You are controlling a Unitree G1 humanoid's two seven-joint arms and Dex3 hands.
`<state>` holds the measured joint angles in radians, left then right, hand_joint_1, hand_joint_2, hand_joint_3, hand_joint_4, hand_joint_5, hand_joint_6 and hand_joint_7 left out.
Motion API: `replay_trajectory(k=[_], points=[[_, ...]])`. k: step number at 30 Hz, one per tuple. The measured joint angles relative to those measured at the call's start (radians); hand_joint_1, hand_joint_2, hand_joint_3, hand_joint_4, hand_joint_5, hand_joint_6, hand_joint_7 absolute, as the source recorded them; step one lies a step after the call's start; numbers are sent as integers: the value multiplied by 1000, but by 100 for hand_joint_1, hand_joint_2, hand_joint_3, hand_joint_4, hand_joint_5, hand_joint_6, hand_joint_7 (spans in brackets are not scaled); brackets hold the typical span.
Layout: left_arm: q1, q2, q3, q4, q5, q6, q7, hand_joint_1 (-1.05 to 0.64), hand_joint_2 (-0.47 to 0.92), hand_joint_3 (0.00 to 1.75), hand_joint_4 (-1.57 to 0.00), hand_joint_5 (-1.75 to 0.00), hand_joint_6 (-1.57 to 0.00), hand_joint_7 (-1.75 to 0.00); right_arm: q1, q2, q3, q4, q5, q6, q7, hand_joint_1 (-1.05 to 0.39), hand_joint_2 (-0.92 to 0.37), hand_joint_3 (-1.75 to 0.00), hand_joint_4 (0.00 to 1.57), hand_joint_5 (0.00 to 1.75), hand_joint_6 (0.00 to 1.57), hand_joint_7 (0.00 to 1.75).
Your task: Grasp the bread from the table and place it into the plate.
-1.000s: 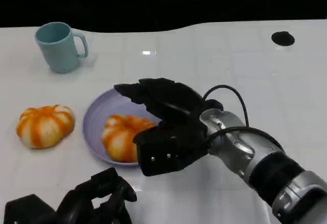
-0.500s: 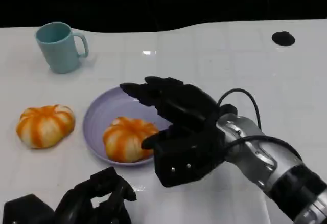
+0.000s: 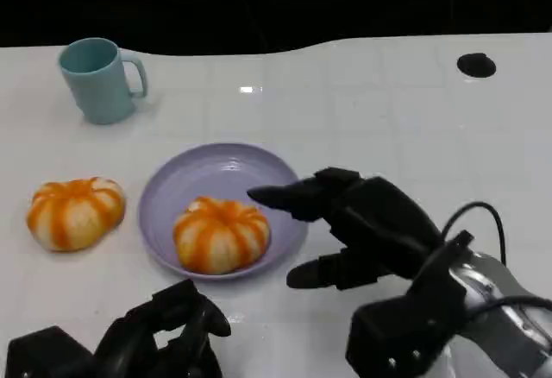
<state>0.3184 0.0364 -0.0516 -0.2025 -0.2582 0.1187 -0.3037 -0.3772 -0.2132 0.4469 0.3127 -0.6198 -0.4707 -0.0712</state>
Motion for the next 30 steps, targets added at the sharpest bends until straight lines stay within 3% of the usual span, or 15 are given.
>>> replay_trajectory(k=[5, 7, 9, 10, 13, 21, 26, 30], points=[[-1, -2, -1, 1, 0, 1, 0, -69, 88, 62, -81, -175, -68, -149, 99, -14, -46, -82, 69, -42, -2, -39, -89, -24, 59, 128, 76, 32], [-1, -1, -1, 1, 1, 1, 0, -69, 88, 62, -82, -175, -68, -149, 140, -20, -60, -114, 84, -50, 2, -37, -62, -75, 66, 139, 74, 60], [-1, -1, -1, 1, 3, 1, 0, -69, 89, 62, -82, -175, -67, -149, 187, -24, -76, -146, 108, -58, 7, -34, -50, -101, 72, 150, 74, 82], [-1, -1, -1, 1, 3, 1, 0, -69, 89, 62, -82, -175, -67, -149, 209, -26, -84, -158, 117, -61, 9, -33, -48, -105, 74, 152, 75, 87], [-1, -1, -2, 1, 4, 1, 0, -71, 89, 60, -82, -175, -68, -150, 267, -36, -108, -189, 157, -85, 16, -30, -47, -108, 76, 163, 77, 106], [0, 1, 0, 0, 8, 2, 0, -71, 90, 58, -83, -175, -68, -151, 392, -94, -172, -289, 230, -123, 76, -29, -47, -114, 80, 170, 79, 131], [0, 2, -1, 0, 4, 2, 0, -70, 91, 58, -83, -175, -68, -151, 478, -135, -220, -359, 284, -115, 133, -30, -50, -111, 77, 171, 74, 136], [0, 2, -2, -1, 1, 3, -1, -70, 91, 56, -83, -175, -68, -151, 541, -144, -247, -411, 359, -65, 199, -32, -53, -108, 74, 170, 72, 134]])
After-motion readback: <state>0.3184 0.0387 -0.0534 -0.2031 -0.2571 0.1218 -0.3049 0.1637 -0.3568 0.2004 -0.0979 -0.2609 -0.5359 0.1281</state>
